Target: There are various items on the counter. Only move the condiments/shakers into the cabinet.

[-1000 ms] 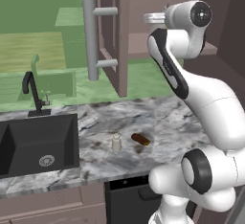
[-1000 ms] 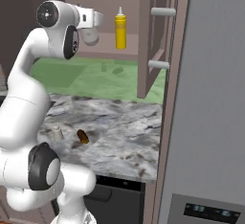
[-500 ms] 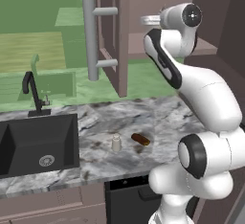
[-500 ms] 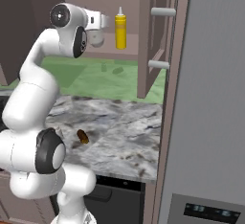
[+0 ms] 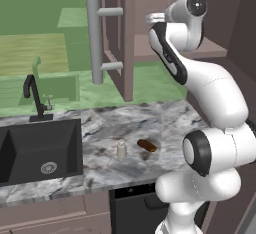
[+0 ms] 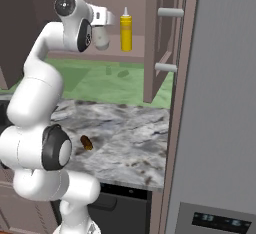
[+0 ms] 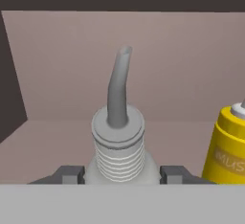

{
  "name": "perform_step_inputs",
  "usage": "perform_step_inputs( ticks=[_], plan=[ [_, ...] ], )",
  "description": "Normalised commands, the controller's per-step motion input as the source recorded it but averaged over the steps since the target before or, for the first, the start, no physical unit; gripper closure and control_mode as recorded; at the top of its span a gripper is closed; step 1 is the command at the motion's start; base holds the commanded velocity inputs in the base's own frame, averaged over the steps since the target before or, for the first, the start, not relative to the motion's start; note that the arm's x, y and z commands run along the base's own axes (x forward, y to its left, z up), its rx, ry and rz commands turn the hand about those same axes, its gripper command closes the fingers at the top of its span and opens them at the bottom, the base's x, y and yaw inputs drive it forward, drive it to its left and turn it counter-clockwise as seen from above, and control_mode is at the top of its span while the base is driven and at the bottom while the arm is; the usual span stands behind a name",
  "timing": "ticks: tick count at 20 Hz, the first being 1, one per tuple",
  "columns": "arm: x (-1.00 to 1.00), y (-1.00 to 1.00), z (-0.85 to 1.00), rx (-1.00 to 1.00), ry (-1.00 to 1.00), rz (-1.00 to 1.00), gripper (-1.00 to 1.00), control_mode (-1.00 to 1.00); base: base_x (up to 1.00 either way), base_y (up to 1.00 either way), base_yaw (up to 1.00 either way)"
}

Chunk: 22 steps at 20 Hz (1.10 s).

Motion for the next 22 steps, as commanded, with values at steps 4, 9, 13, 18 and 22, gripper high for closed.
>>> perform_step_inputs(
  ticks=[4,9,13,18,22],
  plan=[
    [0.09,0.0,-0.28,-0.02,0.06,0.0,-1.0,-1.0,0.0,0.0,0.0],
    [0.01,0.0,-0.09,0.0,0.03,0.0,-1.0,-1.0,0.0,0.0,0.0],
    [0.01,0.0,-0.01,0.0,0.0,0.0,-1.0,-1.0,0.0,0.0,0.0],
    [0.11,0.0,-0.15,-0.05,-0.01,0.0,-1.0,-1.0,0.0,0.0,0.0],
    [0.14,0.0,-0.13,-0.04,0.0,0.0,-1.0,-1.0,0.0,0.0,0.0]
  ],
)
